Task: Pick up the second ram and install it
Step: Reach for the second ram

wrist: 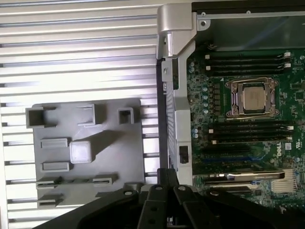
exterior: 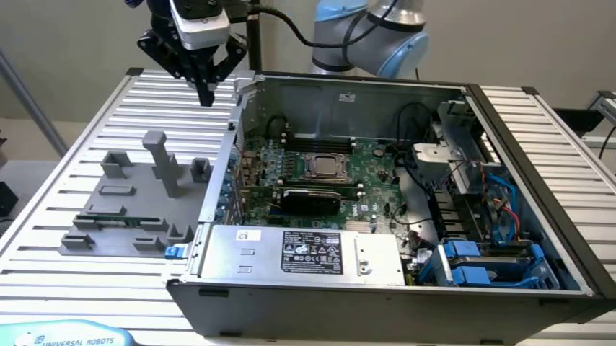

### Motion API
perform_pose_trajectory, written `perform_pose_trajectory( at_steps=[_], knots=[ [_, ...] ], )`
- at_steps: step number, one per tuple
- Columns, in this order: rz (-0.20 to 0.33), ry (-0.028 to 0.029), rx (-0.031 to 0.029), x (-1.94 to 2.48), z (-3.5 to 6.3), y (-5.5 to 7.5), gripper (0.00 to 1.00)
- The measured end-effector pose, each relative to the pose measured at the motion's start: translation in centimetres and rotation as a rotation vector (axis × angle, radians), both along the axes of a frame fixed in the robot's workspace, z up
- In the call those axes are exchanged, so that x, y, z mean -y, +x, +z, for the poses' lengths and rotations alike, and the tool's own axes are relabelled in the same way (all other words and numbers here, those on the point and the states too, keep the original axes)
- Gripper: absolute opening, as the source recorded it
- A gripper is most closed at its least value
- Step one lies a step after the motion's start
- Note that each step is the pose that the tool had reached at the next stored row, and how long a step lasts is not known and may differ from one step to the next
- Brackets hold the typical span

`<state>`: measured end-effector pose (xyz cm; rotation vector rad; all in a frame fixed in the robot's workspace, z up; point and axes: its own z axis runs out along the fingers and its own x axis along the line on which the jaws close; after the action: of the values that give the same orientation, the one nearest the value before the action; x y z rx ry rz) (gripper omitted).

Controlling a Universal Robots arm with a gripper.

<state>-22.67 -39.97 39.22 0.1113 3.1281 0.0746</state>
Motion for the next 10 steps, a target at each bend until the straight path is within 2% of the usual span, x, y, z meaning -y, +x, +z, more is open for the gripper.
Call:
perform_pose_trajectory(
  at_steps=[10],
  knots=[
    [0.0,0.0,0.0,0.19,-0.32,-4.5,0.11]
  ],
)
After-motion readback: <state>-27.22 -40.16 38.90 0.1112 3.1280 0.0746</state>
